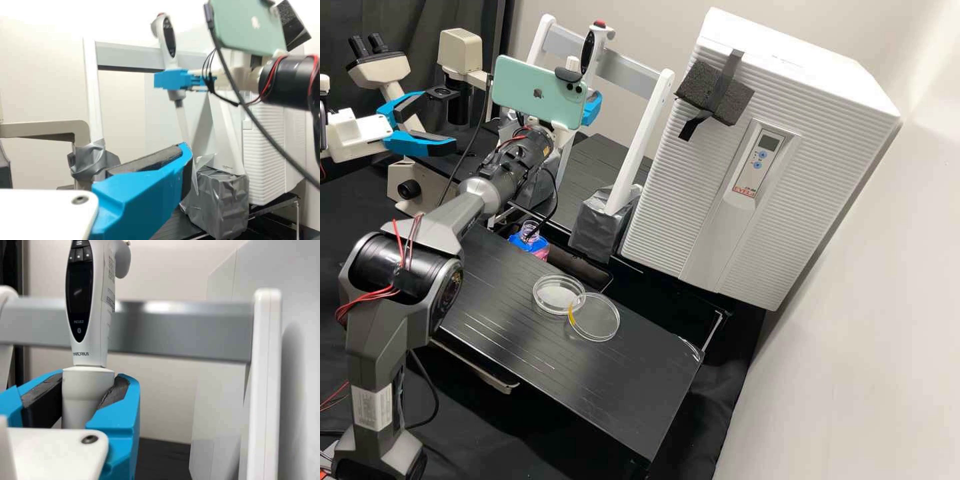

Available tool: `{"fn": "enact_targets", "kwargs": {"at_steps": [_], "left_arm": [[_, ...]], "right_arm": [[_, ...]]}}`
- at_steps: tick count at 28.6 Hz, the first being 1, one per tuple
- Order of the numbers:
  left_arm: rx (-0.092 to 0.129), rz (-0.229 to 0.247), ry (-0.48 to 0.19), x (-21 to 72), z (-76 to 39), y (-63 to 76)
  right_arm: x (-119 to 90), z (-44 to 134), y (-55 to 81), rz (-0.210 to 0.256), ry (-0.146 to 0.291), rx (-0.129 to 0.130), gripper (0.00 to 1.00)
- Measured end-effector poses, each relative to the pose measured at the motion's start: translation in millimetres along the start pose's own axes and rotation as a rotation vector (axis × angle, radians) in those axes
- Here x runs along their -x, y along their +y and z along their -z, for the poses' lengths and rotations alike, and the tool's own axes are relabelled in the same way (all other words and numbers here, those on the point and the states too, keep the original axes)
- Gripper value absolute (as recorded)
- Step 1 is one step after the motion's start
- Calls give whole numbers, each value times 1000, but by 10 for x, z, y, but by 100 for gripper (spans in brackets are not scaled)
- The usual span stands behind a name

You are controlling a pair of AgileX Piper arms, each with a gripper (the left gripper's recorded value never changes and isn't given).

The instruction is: Use the pipette

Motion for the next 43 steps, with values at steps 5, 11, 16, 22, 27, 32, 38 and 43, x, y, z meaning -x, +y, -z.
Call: {"fn": "enact_targets", "kwargs": {"at_steps": [5,11,16,22,27,32,38,43], "left_arm": [[0,-2,7,2,22,6],[10,7,14,-13,46,-26],[14,40,20,-77,71,-150],[9,126,22,-195,41,-449],[3,196,43,-205,49,-618],[-6,227,55,-167,64,-708],[-4,262,63,-79,77,-785],[3,303,50,26,17,-867]], "right_arm": [[13,7,36,-53,22,0,0],[218,-65,-39,-110,30,-42,0],[376,-92,-144,-130,33,-73,0],[586,-161,-245,-145,22,-106,0],[685,-195,-306,-149,24,-106,0],[758,-228,-410,-129,19,-104,0],[790,-261,-552,-90,10,-106,0],[793,-307,-626,-74,-3,-114,0]]}}
